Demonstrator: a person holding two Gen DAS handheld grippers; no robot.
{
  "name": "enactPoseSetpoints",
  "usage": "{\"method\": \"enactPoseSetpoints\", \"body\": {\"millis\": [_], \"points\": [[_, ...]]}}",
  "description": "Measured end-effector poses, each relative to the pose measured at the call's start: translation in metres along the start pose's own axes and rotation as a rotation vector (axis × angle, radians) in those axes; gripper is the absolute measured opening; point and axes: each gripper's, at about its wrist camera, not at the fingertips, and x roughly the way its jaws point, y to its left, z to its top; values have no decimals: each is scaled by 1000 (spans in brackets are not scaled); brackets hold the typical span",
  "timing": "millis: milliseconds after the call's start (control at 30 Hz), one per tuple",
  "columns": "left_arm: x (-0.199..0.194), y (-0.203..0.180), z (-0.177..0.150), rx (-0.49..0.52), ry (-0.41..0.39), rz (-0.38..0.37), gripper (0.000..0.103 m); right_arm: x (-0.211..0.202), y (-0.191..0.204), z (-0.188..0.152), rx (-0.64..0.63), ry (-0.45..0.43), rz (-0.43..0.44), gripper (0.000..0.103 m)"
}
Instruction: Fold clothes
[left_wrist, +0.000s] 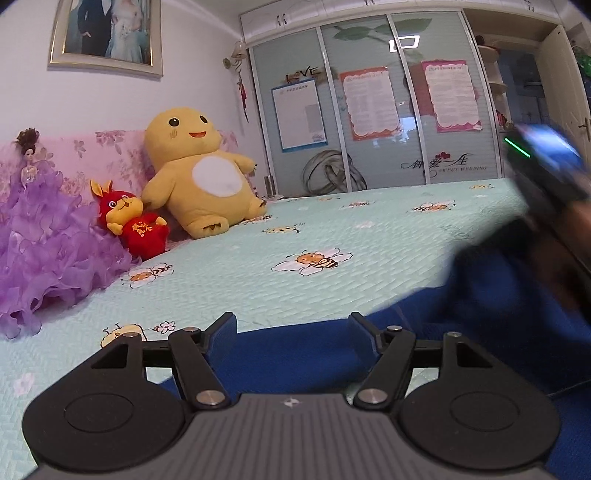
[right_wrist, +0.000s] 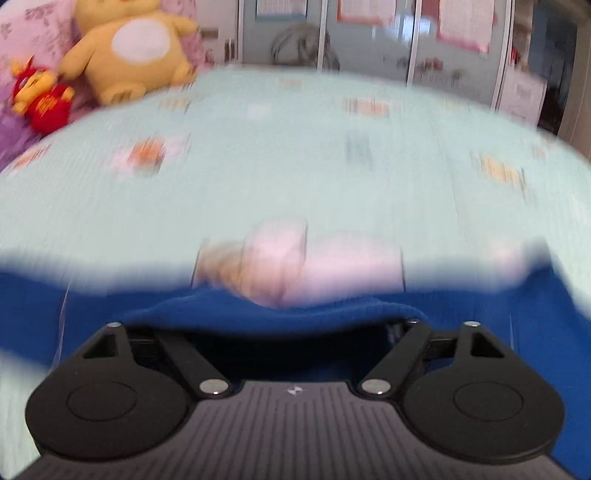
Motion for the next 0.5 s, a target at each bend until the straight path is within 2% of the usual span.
{"method": "enactPoseSetpoints", "body": {"millis": [33, 100, 167, 200, 300, 400, 500], "points": [[1, -1, 0, 0, 5, 2, 70, 13, 2, 31, 13, -45, -17, 74], [3, -3, 0, -5, 15, -6, 70, 23, 4, 73, 71, -127, -54, 76], [5, -4, 1, -9, 21, -23, 70, 27, 8, 85, 88, -101, -19, 79], [5, -4, 1, -14, 25, -34, 71, 26, 12, 79, 61, -75, -14, 79], [4, -4, -1, -7, 41, -53, 71, -7, 21, 25, -15, -103, -39, 78], [4, -2, -2, -10, 50, -38, 74, -41, 22, -27, 19, -120, 49, 80], [10, -2, -4, -14, 96, -60, 74, -43, 28, -53, 81, -32, 99, 80]]}}
